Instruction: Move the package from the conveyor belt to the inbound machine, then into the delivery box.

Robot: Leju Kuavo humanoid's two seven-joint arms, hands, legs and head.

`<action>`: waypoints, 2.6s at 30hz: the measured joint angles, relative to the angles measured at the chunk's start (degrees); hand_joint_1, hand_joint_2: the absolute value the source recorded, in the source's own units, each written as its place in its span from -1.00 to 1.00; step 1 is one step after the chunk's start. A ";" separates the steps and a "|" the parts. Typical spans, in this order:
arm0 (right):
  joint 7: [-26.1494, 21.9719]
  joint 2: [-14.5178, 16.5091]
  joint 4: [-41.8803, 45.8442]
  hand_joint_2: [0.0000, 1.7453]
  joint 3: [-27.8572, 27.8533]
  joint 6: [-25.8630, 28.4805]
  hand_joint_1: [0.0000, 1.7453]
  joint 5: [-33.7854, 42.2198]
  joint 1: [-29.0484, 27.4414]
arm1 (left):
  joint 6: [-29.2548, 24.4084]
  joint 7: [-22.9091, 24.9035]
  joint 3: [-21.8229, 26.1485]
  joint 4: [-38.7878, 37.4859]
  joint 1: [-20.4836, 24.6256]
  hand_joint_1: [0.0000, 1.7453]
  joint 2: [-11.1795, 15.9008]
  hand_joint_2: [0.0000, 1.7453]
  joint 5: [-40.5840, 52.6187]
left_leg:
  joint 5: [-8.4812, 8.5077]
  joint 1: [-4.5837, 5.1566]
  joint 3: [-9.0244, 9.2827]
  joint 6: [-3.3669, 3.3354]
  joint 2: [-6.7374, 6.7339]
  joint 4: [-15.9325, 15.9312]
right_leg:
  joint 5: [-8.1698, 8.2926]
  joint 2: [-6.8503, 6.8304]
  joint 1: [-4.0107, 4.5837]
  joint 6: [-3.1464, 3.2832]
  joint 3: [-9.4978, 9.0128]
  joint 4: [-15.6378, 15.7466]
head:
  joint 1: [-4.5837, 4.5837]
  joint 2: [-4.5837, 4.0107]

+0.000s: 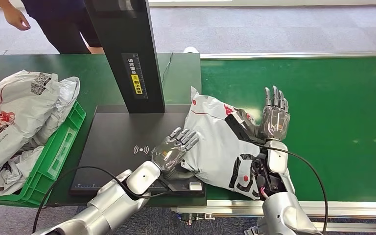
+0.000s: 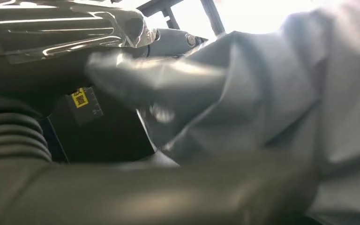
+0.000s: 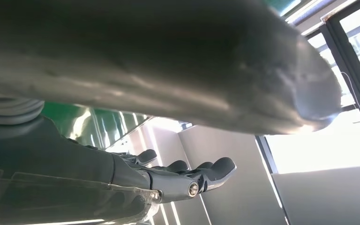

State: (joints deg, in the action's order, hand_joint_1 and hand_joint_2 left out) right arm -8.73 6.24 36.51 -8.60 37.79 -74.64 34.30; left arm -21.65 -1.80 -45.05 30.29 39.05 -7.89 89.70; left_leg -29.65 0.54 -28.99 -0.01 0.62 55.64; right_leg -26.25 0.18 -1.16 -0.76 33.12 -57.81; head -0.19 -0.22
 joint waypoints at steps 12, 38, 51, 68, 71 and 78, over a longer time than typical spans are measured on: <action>0.86 -0.03 0.60 -1.00 -0.01 0.00 -1.00 -0.64 -0.78 | -1.82 -2.10 -0.87 -5.07 2.51 -1.00 -2.75 1.00 -1.43 | 0.00 0.00 0.01 0.00 0.00 0.00 | 0.00 0.00 0.00 0.00 0.00 0.00 | 0.00 0.00; 0.85 -0.14 1.02 -1.00 -0.42 0.00 -1.00 -0.88 -1.26 | -1.07 -6.66 0.85 -6.94 3.21 -1.00 -4.16 -1.00 -6.82 | 0.00 0.00 0.02 0.00 -0.01 0.01 | 0.00 0.00 0.00 0.00 -0.01 0.00 | -0.01 0.00; 0.00 -0.14 1.02 -1.00 -0.41 0.00 -1.00 -0.81 -1.25 | -1.53 -6.31 1.53 -7.02 2.92 1.00 -4.42 1.00 -7.91 | 0.00 0.00 0.00 0.00 -0.01 0.00 | 0.00 0.00 0.00 0.00 -0.01 0.00 | -0.01 0.00; -0.08 0.05 1.02 -1.00 0.43 0.00 -1.00 -0.85 -0.92 | -3.00 -5.16 2.01 -7.03 1.99 1.00 -4.31 1.00 -7.86 | 0.00 -0.01 0.00 0.00 0.00 0.00 | 0.00 0.01 0.01 0.00 -0.01 0.00 | -0.01 0.00; -0.04 0.07 1.01 -1.00 0.46 0.00 -1.00 -0.91 -0.92 | -3.32 -5.16 2.01 -7.03 1.84 1.00 -4.29 1.00 -7.85 | 0.00 -0.01 0.00 0.00 0.00 0.00 | 0.00 0.02 0.01 0.00 -0.01 0.00 | -0.01 0.00; -0.02 0.08 0.99 -1.00 0.57 0.00 -1.00 -0.98 -0.90 | -5.37 -6.06 2.24 -6.89 1.30 1.00 -4.05 1.00 -8.73 | 0.00 -0.01 0.00 0.00 0.00 0.00 | 0.00 0.02 0.01 0.00 -0.01 0.00 | -0.01 0.00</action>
State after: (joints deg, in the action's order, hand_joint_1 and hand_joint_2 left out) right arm -8.75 6.32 37.51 -8.03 37.79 -75.61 33.40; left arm -27.02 -7.86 -42.81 23.39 40.35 -11.94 80.97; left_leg -29.65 0.53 -29.00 -0.01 0.62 55.63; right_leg -26.25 0.20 -1.15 -0.76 33.12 -57.82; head -0.20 -0.22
